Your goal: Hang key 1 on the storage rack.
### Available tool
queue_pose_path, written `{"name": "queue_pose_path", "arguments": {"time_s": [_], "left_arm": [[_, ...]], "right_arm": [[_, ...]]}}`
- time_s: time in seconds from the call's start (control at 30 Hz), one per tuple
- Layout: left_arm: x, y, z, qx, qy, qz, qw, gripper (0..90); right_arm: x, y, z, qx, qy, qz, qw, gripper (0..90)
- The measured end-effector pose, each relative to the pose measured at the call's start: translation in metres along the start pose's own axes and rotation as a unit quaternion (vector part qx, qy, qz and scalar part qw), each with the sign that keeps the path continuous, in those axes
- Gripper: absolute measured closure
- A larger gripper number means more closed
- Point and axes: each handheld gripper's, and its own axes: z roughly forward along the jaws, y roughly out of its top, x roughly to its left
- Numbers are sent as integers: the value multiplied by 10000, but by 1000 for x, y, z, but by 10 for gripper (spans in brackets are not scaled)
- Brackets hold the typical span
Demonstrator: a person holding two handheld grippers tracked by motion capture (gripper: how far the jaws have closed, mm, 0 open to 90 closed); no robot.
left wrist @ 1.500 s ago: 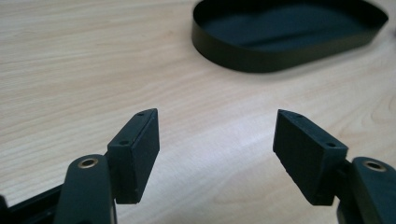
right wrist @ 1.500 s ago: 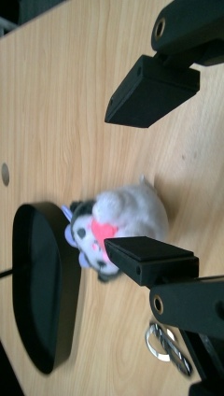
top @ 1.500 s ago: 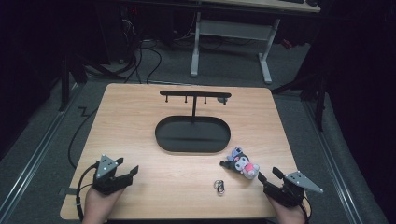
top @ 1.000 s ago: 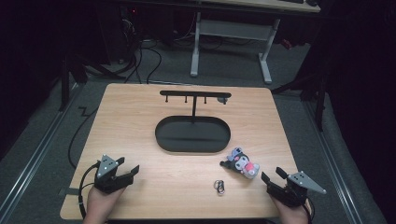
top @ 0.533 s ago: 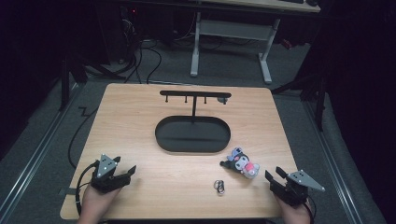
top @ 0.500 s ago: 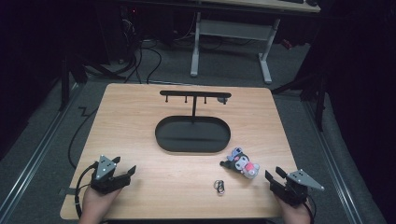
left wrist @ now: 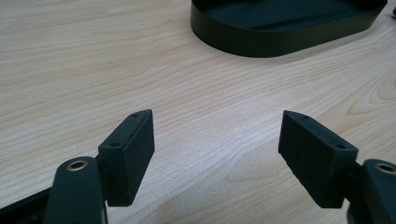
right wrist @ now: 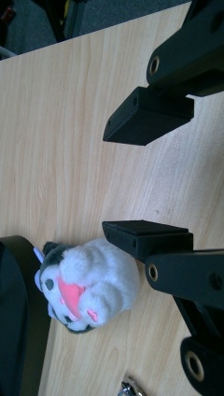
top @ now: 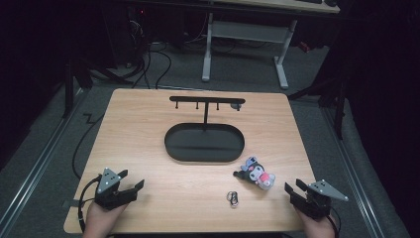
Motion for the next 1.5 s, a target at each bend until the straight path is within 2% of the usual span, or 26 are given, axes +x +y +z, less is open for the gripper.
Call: {"name": "queue_pose_path", "arguments": {"time_s": [0.17,0.23,0.4,0.5,0.7,0.9,0.97,1.03,1.1,1.13,1.27,1.3,1.33,1.4,1.5], "left_arm": [[3,1,-3,-135,2,-6,9999,280],[4,1,-2,-116,-10,-11,9999,281],[2,1,-2,-134,-28,16,9999,282],[0,1,-2,-139,-39,51,9999,282],[-3,2,-1,-112,-92,138,9998,282],[-5,1,-1,-105,-113,162,9997,282],[-6,1,0,-77,-132,209,9997,281],[-6,1,1,-69,-166,193,9997,282],[-6,2,1,-80,-216,208,9995,281],[-7,1,1,-73,-229,250,9994,281],[-9,1,1,-69,-304,329,9990,281],[-9,1,1,-69,-304,329,9990,281],[-11,1,1,-76,-327,376,9987,281],[-14,1,1,-55,-343,474,9983,281],[-16,2,2,-58,-352,551,9978,280]], "right_arm": [[-2,2,-5,82,36,79,9999,458],[-2,2,-6,118,70,63,9999,435],[3,1,-3,344,126,-219,9991,423],[8,2,-1,590,107,-364,9975,423],[17,5,2,1033,241,-618,9924,407],[21,6,5,1187,358,-692,9899,396],[23,10,5,1293,407,-765,9878,363],[24,13,4,1274,461,-767,9878,326],[26,16,5,1374,626,-771,9855,298],[26,17,6,1441,667,-857,9836,286],[30,22,8,1805,687,-1014,9759,266],[30,22,8,1805,687,-1014,9759,266],[30,24,9,1922,701,-1015,9736,258],[30,25,11,2031,803,-976,9710,255],[31,27,12,2113,841,-949,9692,251]]}}
